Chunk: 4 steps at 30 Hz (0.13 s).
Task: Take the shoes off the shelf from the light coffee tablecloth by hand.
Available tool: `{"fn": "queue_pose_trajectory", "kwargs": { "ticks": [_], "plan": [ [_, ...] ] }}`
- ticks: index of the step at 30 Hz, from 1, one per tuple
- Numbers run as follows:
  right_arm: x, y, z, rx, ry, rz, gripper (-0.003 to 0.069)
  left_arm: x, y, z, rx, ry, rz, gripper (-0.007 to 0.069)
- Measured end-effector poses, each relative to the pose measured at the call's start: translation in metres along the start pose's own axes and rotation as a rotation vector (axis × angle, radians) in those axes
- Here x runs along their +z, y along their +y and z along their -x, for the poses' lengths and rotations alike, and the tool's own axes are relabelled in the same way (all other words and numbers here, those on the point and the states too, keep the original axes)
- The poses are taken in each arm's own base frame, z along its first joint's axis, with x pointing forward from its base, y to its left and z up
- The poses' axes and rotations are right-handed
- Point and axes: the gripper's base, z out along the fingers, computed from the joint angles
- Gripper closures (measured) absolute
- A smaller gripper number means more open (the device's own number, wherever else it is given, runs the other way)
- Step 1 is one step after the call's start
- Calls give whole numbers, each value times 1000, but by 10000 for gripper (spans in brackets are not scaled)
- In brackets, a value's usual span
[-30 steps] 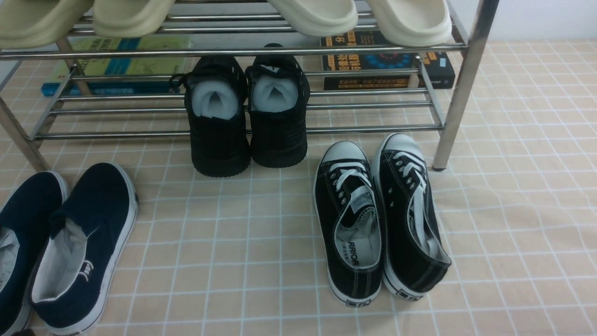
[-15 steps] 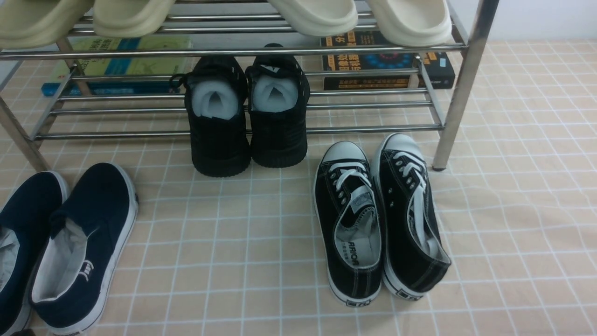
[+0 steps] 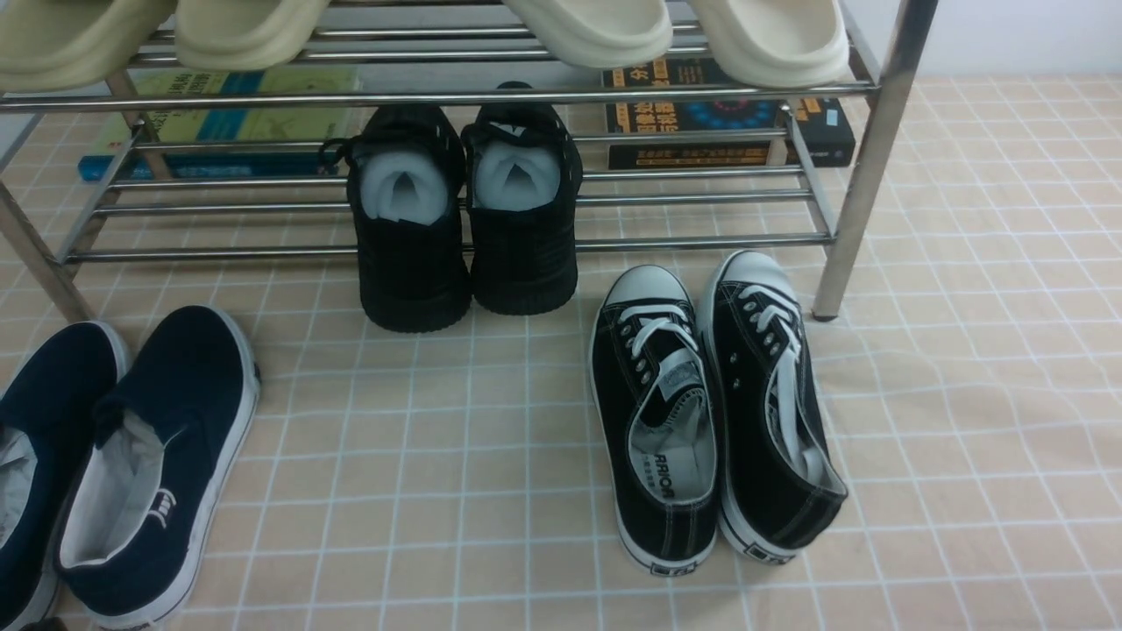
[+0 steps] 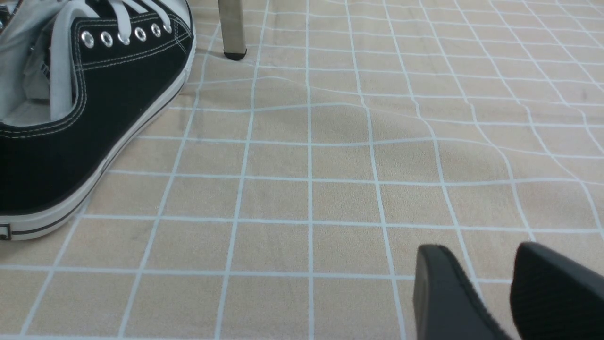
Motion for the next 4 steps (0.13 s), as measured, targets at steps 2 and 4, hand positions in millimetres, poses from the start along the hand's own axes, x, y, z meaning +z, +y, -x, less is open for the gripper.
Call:
{"fn": "queue_pose_trajectory", "kwargs": {
  "ticks": [2, 4],
  "plan": [
    [0, 0, 0, 0, 0, 0, 418, 0, 0, 0, 0, 0, 0, 540],
    [0, 0, 0, 0, 0, 0, 418, 0, 0, 0, 0, 0, 0, 538]
  ]
}}
